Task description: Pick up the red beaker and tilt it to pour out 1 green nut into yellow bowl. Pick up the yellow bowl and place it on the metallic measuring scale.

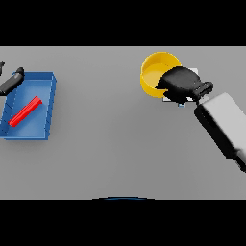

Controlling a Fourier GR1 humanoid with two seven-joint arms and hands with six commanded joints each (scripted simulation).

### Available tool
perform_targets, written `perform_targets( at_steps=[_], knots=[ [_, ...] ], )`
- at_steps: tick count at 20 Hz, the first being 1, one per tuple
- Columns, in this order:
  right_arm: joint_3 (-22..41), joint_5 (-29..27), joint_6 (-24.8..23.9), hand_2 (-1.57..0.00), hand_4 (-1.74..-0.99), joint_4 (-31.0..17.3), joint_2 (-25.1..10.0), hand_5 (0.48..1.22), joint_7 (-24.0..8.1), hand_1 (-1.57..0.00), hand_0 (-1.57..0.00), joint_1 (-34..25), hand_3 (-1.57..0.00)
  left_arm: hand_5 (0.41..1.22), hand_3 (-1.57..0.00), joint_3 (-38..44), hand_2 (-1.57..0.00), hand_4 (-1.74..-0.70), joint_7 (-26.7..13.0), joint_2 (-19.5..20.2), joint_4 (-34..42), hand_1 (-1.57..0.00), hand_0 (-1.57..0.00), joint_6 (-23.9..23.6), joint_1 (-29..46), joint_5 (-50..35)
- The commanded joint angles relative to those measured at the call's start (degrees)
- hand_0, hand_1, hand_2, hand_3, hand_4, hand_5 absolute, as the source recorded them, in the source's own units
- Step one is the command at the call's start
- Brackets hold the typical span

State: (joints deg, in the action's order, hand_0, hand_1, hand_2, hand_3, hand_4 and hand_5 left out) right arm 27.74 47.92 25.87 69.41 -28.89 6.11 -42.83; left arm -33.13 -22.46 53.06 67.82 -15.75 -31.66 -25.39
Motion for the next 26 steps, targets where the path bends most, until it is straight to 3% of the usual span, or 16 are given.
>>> perform_targets(
  at_steps=[1, 4, 6, 8, 12, 18, 21, 23, 24, 25, 26],
  knots=[
    [-0.42, 0.06, -1.13, -1.54, -1.741, -1.47, -0.52, 1.221, 1.32, -1.57, -1.57, 0.3, -1.15, 0.724, 0.0, -0.07, 0.0, -0.73, 0.11, -0.06, 0.12, 0.0, 0.0, -0.12, 0.45, -0.05],
    [-1.22, 1.2, -4.77, -1.55, -1.741, -6.42, -1.22, 1.221, 2.97, -1.57, -1.57, -0.42, -1.15, 0.734, 0.0, 0.17, 0.0, -0.74, -0.16, -0.08, 0.17, 0.0, 0.0, -0.09, 0.87, -0.52],
    [-2.07, 1.63, -6.33, -1.54, -1.741, -10.48, -0.71, 1.221, 1.8, -1.57, -1.57, -1.69, -1.15, 0.735, 0.0, 0.11, 0.0, -0.73, 0.04, 0.17, 0.35, 0.0, 0.0, -0.02, 1.07, -0.41],
    [-2.51, 1.55, -7.27, -1.52, -1.741, -13.71, -0.57, 1.221, 2.68, -1.57, -1.57, -2.32, -1.16, 0.732, 0.0, -0.36, 0.0, -0.72, -0.36, -0.02, 0.11, 0.0, 0.0, 0.08, 0.75, 0.15],
    [-3.37, 2.04, -10.65, -1.46, -1.741, -21.89, 0.68, 1.221, 3.36, -1.57, -1.57, -3.88, -1.27, 0.714, 0.0, 0.31, 0.0, -0.72, 0.28, 0.53, -0.15, 0.0, 0.0, 0.46, 1.06, -0.39],
    [-4.7, 0.29, -11.2, -1.39, -1.741, -28.59, 2.23, 1.221, 4.76, -1.57, -1.55, -4.87, -1.41, 0.714, 0.0, -0.01, 0.0, -0.73, -0.33, 0.05, 0.04, 0.0, 0.0, 0.09, 0.54, -0.1],
    [-4.77, -0.13, -10.44, -1.36, -1.741, -29.85, 2.61, 1.221, 4.89, -1.57, -1.42, -5.03, -1.49, 0.712, 0.0, -0.29, 0.0, -0.73, -0.17, -0.32, -0.16, 0.0, 0.0, -0.18, 0.76, 0.23],
    [-4.83, -0.01, -10.13, -1.39, -1.741, -30.58, 2.31, 1.221, 5.02, -1.57, -1.4, -5.26, -1.36, 0.715, 0.0, -0.24, 0.0, -0.73, -0.84, -0.12, -0.54, 0.0, 0.0, 0.36, 0.41, 0.11],
    [-5.04, -0.3, -9.77, -1.42, -1.741, -30.11, 2.12, 1.221, 5.18, -1.46, -1.33, -4.94, -1.2, 0.717, 0.0, -0.09, 0.0, -0.73, -0.5, -0.28, -1.02, 0.0, 0.0, 0.87, 0.32, -0.14],
    [-5.69, -0.75, -9.57, -1.33, -1.701, -30.48, 1.76, 1.221, 6.25, -1.32, -1.13, -5.15, -1.06, 0.72, 0.0, -0.05, 0.0, -0.73, -0.41, -0.26, -0.83, 0.0, 0.0, 1.02, 0.25, -0.24],
    [-5.93, -0.93, -9.28, -1.19, -1.66, -30.56, 2.22, 1.143, 5.02, -1.15, -0.9, -5.39, -0.94, 0.723, 0.0, -0.29, 0.0, -0.73, -0.68, -0.94, -0.86, 0.0, 0.0, 0.77, -0.28, -0.11]
  ],
)
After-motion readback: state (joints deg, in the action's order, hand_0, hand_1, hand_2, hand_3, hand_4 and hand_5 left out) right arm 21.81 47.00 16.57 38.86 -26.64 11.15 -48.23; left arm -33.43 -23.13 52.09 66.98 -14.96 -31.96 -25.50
